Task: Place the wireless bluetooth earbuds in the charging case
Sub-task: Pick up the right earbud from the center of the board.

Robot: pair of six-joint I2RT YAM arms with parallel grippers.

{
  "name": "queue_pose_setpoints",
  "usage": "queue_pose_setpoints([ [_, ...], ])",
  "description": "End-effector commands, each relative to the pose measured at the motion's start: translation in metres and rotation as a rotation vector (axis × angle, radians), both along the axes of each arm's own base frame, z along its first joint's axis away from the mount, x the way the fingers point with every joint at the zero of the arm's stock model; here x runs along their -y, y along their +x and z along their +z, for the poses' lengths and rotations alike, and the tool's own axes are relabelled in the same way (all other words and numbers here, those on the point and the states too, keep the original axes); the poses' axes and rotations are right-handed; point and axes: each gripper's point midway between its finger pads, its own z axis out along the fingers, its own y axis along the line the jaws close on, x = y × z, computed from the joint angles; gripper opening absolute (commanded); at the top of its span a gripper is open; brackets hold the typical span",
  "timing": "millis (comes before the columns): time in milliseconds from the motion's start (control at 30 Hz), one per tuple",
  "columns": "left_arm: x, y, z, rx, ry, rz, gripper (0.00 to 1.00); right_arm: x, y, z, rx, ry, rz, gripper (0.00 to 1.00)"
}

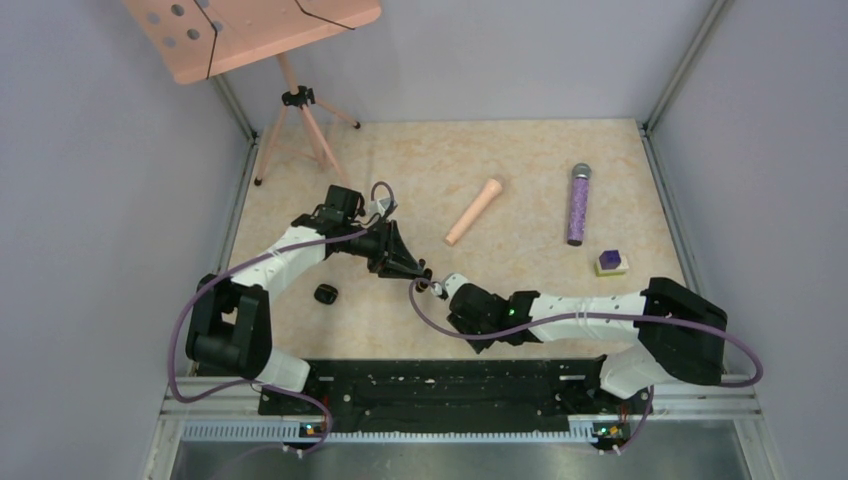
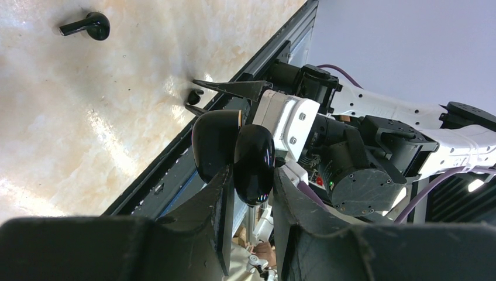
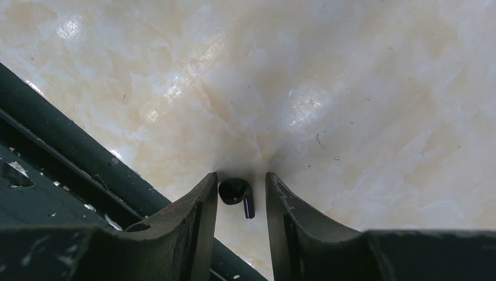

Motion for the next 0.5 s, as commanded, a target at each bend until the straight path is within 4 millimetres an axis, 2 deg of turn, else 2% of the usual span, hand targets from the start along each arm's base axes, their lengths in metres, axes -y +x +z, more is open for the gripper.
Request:
queue_pose_setpoints([
  [0, 0.0006, -0.0019, 0.0128, 0.058, -0.035, -0.016, 0.00, -0.0043, -0.0013, 0.0056, -0.021, 0.007, 0.025, 0.35],
  [200, 0.0005, -0.0023, 0.0120, 0.055, -0.035, -0.017, 0.00, -0.0030, -0.0044, 0.0050, -0.037, -0.005, 0.034, 0.35],
  [267, 0.0005, -0.0024, 0.0120, 0.055, -0.035, -0.017, 0.00, -0.0026, -0.0041, 0.0048, -0.039, -0.011, 0.034, 0.33],
  [367, 0.0005, -0.0027, 0.0120, 0.055, -0.035, -0.018, 0.00, -0.0013, -0.0027, 0.0035, -0.036, -0.024, 0.028, 0.25],
  [467, 0.0005, -0.0026, 0.0110, 0.051, -0.034, -0.017, 0.00, -0.0012, -0.0007, 0.0025, -0.028, -0.031, 0.024, 0.25],
])
